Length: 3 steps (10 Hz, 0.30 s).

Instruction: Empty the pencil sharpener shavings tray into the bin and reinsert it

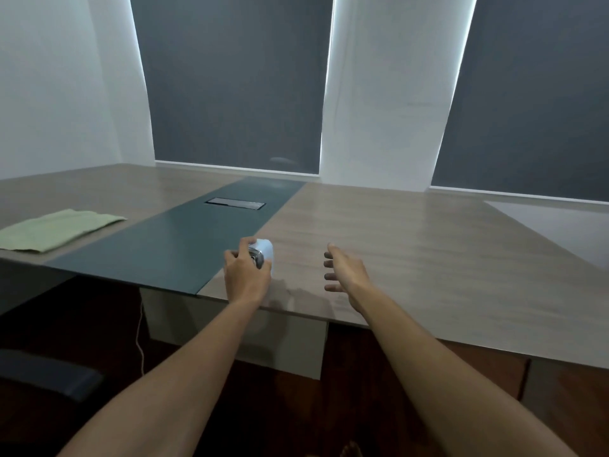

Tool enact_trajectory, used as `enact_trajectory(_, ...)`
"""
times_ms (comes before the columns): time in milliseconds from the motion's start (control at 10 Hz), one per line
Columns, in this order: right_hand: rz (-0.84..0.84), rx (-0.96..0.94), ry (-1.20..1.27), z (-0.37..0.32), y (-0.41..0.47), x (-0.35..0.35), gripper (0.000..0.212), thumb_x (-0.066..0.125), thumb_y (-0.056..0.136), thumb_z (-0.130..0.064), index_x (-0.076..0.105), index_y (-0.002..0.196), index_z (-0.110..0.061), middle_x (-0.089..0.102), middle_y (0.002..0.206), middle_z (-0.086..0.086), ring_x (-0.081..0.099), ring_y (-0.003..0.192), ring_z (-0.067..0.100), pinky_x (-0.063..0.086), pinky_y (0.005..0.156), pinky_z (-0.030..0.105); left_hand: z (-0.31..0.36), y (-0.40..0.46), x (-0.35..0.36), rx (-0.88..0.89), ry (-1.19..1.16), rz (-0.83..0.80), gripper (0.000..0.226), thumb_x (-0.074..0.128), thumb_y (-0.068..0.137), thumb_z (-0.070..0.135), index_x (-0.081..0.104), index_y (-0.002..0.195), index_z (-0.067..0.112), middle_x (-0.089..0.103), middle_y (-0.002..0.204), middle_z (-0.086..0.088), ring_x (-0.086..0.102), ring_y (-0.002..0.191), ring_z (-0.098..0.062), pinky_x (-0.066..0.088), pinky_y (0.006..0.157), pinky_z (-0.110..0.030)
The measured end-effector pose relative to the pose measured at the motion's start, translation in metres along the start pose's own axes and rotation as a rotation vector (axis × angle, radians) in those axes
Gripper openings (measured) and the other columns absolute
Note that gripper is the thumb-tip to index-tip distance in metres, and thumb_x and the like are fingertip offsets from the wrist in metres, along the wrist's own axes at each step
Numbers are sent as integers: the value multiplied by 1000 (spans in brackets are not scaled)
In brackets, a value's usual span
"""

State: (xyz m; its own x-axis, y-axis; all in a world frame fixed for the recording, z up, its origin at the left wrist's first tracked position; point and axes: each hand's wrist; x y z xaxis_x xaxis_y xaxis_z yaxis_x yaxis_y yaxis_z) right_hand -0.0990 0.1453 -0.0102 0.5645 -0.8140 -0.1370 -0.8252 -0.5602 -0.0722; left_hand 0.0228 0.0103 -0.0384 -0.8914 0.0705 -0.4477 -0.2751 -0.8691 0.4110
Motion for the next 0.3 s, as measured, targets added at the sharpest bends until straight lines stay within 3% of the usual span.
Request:
enact_trajectory(200,115,-32,-1,3,5,-34,36,48,95,-43,67,96,-12,69,112,14,62,86,22,60,85,44,-10,-8,5,10,59,-16,50,71,79,20,50,124,26,49,118,-18,57,103,-39,49,86,-43)
enact_trajectory(300,184,-65,-33,3,4,-53,41,49,96,-43,68,104,-8,65,94,8,61,82,21,59,79,40,-7,-6,5,-8,108,11,66,75,75,24,44,133,27,47,128,-22,53,111,-41,47,91,-47)
Point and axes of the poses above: each hand's wrist, its own y-axis towards the middle knuckle, its own x-axis out of the palm, z = x × y
